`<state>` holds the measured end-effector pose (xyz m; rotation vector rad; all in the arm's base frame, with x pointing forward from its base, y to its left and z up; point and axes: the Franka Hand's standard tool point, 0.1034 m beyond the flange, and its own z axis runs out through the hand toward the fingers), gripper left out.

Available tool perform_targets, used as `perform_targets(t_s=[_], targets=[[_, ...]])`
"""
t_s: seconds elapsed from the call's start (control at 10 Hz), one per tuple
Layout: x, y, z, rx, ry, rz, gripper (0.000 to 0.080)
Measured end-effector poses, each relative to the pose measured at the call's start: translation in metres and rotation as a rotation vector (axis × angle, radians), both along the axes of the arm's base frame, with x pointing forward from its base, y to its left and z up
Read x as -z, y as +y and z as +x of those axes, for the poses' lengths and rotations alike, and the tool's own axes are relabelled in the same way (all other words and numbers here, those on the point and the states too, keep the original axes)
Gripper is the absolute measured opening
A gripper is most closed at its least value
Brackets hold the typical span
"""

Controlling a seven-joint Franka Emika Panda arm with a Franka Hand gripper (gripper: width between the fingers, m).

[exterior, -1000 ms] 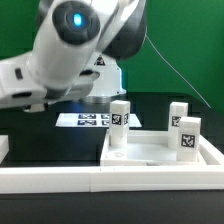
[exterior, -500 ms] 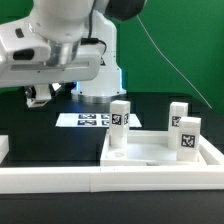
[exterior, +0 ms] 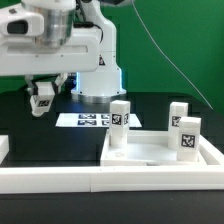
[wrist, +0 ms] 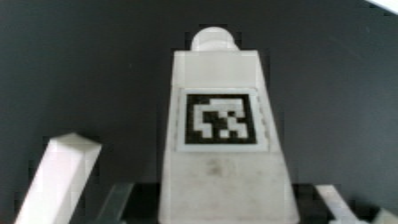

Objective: Assemble square table

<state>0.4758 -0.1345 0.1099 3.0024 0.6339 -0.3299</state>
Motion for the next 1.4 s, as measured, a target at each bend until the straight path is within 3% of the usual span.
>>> perform_targets(t_s=[0.1,0.2,0.4,0.5,0.9,1.4], targets=[[-0.005,-0.011,0.006,-0.103,-0.168,-0.016,0.029],[-0.002,-0.013,-0.007,-0.093,-0.195,-0.009,0.029],[-0.007,-0.033,-0.005,-0.129,-0.326,-0.009,0.029],[-0.005,-0.028,-0.009,-0.096,-0.329,0.009,0.029],[-0.01,0.019,0.016,-0.047,-0.316,0.069,0.029],[-0.009,0.02,0.016,-0.049,-0.315,0.071,0.029]])
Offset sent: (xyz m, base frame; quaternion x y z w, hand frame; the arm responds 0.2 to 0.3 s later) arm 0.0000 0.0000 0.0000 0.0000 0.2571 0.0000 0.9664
